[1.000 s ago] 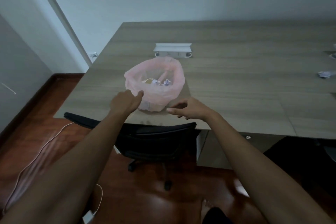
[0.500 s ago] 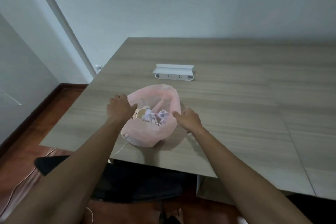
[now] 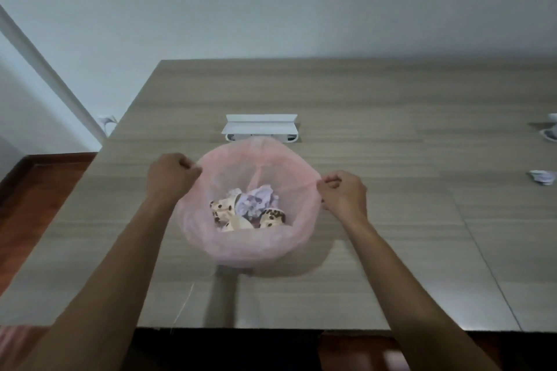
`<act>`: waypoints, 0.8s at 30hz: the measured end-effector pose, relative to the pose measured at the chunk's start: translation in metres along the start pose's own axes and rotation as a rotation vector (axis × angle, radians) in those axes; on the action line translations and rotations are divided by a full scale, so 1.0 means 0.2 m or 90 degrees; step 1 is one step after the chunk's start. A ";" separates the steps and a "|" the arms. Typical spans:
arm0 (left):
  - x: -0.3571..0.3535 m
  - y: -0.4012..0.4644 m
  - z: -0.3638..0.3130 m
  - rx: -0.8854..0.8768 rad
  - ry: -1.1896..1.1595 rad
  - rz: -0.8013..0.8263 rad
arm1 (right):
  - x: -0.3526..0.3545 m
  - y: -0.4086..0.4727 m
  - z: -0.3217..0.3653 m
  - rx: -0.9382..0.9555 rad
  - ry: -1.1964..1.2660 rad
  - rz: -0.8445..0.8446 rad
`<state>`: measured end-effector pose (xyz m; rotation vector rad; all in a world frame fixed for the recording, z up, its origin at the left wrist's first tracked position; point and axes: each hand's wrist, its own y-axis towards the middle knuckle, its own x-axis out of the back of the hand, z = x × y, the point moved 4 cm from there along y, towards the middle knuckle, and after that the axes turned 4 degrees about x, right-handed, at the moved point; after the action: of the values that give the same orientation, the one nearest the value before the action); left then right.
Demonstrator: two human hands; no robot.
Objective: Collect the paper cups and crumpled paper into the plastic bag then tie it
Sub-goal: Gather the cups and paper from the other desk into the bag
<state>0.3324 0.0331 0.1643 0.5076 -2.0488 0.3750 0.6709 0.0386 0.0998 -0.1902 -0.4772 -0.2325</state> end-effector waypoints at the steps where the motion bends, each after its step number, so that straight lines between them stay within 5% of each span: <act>1: 0.01 0.01 -0.05 -0.009 -0.021 0.004 | 0.08 0.03 0.02 0.023 -0.012 -0.016; 6: -0.07 0.02 -0.30 -0.028 -0.264 0.069 | 0.48 0.17 0.12 0.063 -0.036 -0.150; 11: -0.21 -0.05 -0.73 -0.125 -0.325 0.109 | 0.85 0.26 0.12 0.076 -0.055 -0.249; 24: -0.80 -0.43 -1.67 -0.246 -0.049 0.196 | 1.86 0.43 -0.44 0.021 -0.112 -0.363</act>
<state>0.6941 0.1437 0.1963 -0.0298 -2.2079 0.1331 1.0517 0.0351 0.1888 -0.0381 -0.7050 -0.7697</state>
